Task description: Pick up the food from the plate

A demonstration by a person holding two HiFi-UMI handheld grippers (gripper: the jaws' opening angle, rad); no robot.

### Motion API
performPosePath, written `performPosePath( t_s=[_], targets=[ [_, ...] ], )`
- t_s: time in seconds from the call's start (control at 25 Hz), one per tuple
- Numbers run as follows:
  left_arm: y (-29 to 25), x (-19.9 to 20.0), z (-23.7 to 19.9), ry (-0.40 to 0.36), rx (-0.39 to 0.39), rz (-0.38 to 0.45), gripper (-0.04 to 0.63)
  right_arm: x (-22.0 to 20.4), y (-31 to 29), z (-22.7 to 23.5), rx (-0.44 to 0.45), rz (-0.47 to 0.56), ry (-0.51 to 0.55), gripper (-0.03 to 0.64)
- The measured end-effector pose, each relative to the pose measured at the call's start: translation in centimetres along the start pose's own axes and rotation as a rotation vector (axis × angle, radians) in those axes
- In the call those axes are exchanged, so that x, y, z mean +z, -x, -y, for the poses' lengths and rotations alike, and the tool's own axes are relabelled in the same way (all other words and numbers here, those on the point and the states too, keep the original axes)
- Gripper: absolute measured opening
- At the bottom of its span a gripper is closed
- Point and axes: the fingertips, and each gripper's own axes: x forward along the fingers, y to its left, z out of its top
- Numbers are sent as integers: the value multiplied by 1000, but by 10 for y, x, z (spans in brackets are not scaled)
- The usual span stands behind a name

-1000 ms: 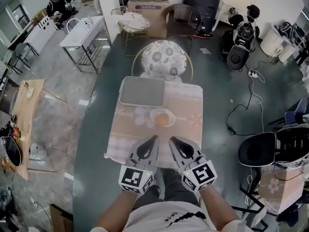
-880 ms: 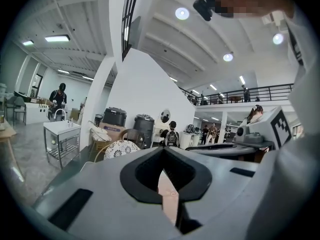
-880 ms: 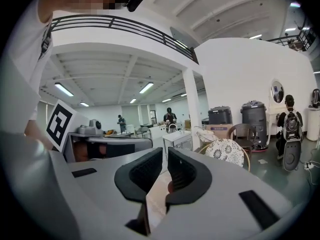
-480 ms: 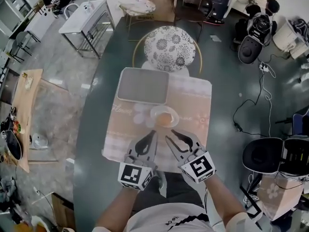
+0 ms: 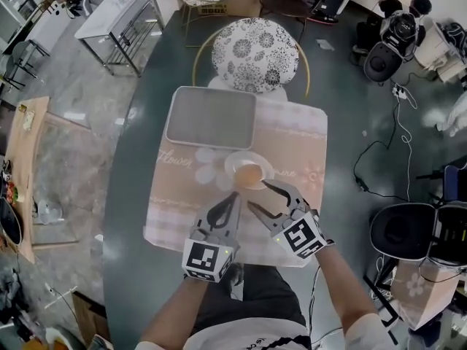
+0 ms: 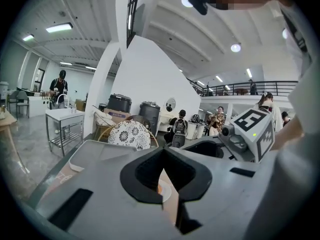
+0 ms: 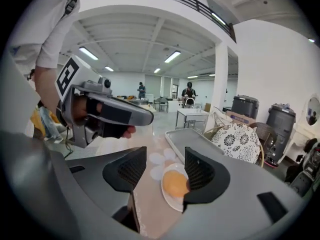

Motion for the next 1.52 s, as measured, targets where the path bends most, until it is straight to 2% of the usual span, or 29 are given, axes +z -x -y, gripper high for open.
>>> performPosePath(
  t_s=[0.24, 0.76, 1.16, 1.36, 1.52],
  targets=[
    [-17, -30, -14, 11, 3, -23, 6, -42, -29, 9, 54, -99, 89, 235],
    [-47, -60, -42, 27, 45, -2, 6, -113, -85, 27, 151, -231, 181, 298],
    [-56, -78, -49, 30, 63, -14, 6, -134, -113, 25, 243, -293, 243, 347],
    [-52, -77, -51, 31, 77, -17, 6, -138, -118, 23, 259, -324, 275, 345],
    [-47, -72, -49, 29, 82, -15, 6, -135, -114, 23, 254, -329, 247, 345]
  ],
)
